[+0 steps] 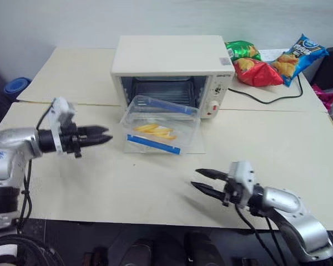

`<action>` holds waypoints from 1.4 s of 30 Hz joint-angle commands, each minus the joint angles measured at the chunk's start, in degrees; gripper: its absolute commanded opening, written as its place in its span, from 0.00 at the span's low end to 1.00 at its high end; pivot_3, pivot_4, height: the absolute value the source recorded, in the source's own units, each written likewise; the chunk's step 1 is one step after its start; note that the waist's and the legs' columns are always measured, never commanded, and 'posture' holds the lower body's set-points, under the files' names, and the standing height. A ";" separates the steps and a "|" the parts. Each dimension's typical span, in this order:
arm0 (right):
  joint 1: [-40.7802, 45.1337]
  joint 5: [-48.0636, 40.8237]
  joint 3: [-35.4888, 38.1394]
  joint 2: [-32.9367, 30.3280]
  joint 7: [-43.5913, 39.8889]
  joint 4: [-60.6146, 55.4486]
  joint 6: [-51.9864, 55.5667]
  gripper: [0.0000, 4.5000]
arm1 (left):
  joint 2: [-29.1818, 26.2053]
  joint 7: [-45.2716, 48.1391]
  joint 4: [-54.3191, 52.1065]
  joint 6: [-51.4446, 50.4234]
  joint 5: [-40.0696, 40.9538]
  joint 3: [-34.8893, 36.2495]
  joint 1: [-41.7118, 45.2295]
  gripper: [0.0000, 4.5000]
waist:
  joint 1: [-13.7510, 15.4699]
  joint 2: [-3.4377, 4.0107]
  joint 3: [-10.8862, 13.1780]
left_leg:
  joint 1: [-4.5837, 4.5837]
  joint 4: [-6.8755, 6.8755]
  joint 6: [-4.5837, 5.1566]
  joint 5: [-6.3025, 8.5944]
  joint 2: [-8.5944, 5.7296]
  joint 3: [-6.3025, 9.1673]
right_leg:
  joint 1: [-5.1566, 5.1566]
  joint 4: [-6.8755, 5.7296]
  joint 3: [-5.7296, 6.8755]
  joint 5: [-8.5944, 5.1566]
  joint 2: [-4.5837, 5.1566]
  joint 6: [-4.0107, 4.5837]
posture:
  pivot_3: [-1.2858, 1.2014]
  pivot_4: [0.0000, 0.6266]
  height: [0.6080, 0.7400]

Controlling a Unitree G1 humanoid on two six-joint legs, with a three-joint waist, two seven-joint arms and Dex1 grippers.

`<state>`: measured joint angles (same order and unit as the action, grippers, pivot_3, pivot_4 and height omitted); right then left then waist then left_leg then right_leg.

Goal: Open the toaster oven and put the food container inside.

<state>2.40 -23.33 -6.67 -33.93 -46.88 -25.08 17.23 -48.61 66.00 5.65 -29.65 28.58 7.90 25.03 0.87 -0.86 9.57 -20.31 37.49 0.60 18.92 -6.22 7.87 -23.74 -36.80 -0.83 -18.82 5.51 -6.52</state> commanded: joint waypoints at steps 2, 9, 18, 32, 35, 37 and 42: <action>6.58 2.07 -2.25 0.91 -0.13 3.95 2.52 0.06 | 6.33 -1.24 -3.19 4.97 -2.22 -4.71 -0.56 0.05 | 1.05 0.00 0.00 | -0.08 0.15 0.11 0.06 -0.06 0.11 | 0.04 0.04 0.08 0.02 0.04 -0.04 | 0.52 0.24 1.00; 25.10 8.38 -4.54 8.05 3.93 19.92 1.50 0.00 | 17.18 -14.40 6.89 9.69 -9.54 -6.83 6.99 0.00 | -0.08 0.00 0.01 | -0.22 0.39 0.11 0.12 -0.01 0.12 | -0.07 -0.10 0.31 0.05 -0.06 -0.09 | 0.52 0.24 1.00; 38.26 15.28 -1.02 14.94 12.75 41.04 -6.59 0.00 | 27.11 -28.03 19.55 18.37 -12.24 -2.98 15.01 0.00 | -1.32 -0.01 -0.01 | -0.42 0.54 0.09 0.12 -0.03 0.00 | -0.41 -0.31 0.56 0.05 0.01 -0.09 | 0.52 0.24 1.00; 36.13 9.75 2.15 17.58 10.32 34.50 -1.47 0.00 | 23.63 -18.61 15.50 27.27 -10.28 -2.39 12.16 0.04 | -3.84 -0.01 -0.02 | -0.97 0.65 0.07 0.12 -0.02 -0.10 | -1.25 -0.99 0.54 0.07 0.16 -0.07 | 0.52 0.24 1.00; 29.30 3.45 5.95 9.88 2.67 24.56 3.39 0.00 | 15.08 -6.44 8.74 23.49 -4.50 0.22 5.93 0.18 | -4.13 0.01 -0.02 | -1.06 0.62 0.06 0.13 -0.03 -0.09 | -1.40 -1.02 0.47 0.07 0.16 -0.06 | 0.52 0.24 1.00; 26.56 2.50 7.40 5.70 -0.86 23.63 2.68 0.00 | 11.45 -1.93 6.51 23.39 -2.09 1.97 3.45 0.29 | -4.04 0.02 -0.02 | -1.06 0.55 0.06 0.14 -0.05 -0.09 | -1.45 -0.95 0.45 0.08 0.16 -0.05 | 0.52 0.24 1.00; 23.63 12.43 3.67 -5.82 -10.48 38.04 -14.08 0.00 | 0.78 15.29 0.84 22.47 4.06 4.67 -2.51 0.62 | -2.83 0.04 -0.01 | -0.92 0.58 0.06 0.15 -0.07 -0.17 | -1.28 -0.70 0.42 0.15 0.14 0.08 | 0.52 0.24 1.00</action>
<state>25.34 -13.14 -2.32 -38.79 -54.19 8.03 9.03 -44.46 74.00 9.91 -5.53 28.26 10.61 23.51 -1.96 -0.82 9.56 -21.20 38.07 0.65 19.08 -6.26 7.67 -24.96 -37.48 -0.41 -18.66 5.64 -6.42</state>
